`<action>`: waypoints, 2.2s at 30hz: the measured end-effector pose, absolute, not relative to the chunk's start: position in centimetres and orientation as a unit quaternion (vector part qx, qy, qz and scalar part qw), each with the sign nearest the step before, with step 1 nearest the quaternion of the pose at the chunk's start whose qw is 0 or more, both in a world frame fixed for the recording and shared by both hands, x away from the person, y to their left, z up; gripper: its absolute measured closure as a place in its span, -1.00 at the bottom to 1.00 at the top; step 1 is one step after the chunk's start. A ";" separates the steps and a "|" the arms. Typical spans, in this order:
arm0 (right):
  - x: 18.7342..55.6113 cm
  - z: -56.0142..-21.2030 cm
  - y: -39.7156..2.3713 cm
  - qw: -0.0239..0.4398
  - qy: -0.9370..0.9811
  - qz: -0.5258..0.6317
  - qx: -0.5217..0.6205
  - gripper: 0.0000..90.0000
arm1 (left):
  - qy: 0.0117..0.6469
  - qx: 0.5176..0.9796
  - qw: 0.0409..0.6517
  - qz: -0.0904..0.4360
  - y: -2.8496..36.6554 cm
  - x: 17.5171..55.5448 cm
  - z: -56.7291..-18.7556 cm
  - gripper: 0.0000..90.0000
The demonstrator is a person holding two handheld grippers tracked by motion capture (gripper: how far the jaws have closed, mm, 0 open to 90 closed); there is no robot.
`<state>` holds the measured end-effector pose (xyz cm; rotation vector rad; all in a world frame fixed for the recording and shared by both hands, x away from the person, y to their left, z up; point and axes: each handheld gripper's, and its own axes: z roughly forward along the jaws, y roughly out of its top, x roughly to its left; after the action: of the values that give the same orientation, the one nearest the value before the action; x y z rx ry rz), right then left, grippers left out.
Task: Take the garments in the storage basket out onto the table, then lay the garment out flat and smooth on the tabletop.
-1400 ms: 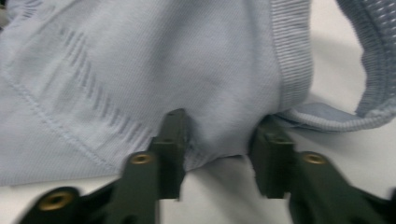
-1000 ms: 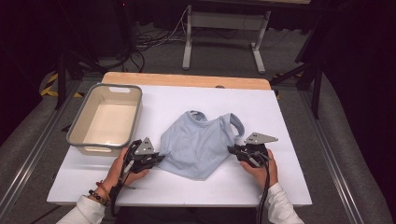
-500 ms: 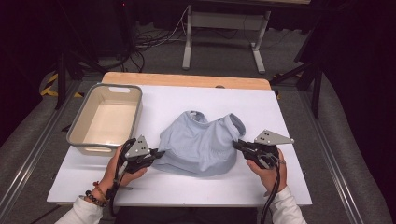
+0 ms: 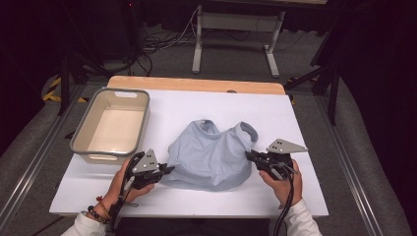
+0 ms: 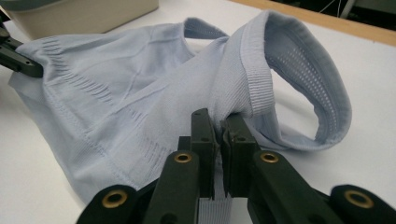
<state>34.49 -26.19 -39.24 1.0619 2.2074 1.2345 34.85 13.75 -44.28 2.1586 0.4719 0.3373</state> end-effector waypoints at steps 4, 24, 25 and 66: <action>34.3 -39.3 -26.4 0.196 0.788 0.439 0.384 0.87 | 0.189 0.868 0.441 0.127 13.8 34.8 -44.3 0.88; 32.5 -39.2 -26.3 0.210 0.798 0.420 0.379 0.81 | 0.180 0.883 0.418 0.113 13.4 33.7 -44.7 0.88; 32.7 -39.5 -26.2 0.216 0.799 0.412 0.381 0.80 | 0.178 0.886 0.414 0.109 13.3 33.7 -44.8 0.88; 33.0 -45.3 -28.7 0.146 0.828 0.347 0.416 0.68 | 0.206 0.879 0.423 0.074 12.2 36.8 -46.9 0.48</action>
<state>33.03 -28.72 -45.26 1.1993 2.3836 0.9989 36.81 12.16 -46.92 2.2005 0.5166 0.1861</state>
